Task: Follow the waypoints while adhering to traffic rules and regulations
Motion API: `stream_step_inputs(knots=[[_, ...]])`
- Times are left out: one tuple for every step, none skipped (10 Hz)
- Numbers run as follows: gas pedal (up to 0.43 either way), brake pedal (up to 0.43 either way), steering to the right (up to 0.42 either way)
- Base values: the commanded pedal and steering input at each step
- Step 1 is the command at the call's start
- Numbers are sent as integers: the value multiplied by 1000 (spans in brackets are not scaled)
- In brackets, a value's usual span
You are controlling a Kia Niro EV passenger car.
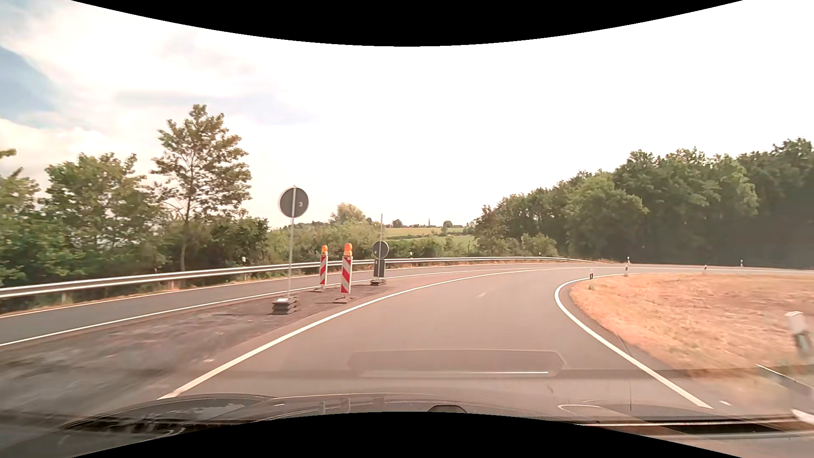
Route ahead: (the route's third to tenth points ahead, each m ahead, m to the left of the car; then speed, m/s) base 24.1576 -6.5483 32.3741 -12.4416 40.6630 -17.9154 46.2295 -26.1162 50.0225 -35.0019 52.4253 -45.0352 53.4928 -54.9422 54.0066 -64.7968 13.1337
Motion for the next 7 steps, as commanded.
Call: stream_step_inputs(knots=[[138,0,94],[138,0,94],[138,0,93],[138,0,93],[138,0,94],[138,0,94],[138,0,95]])
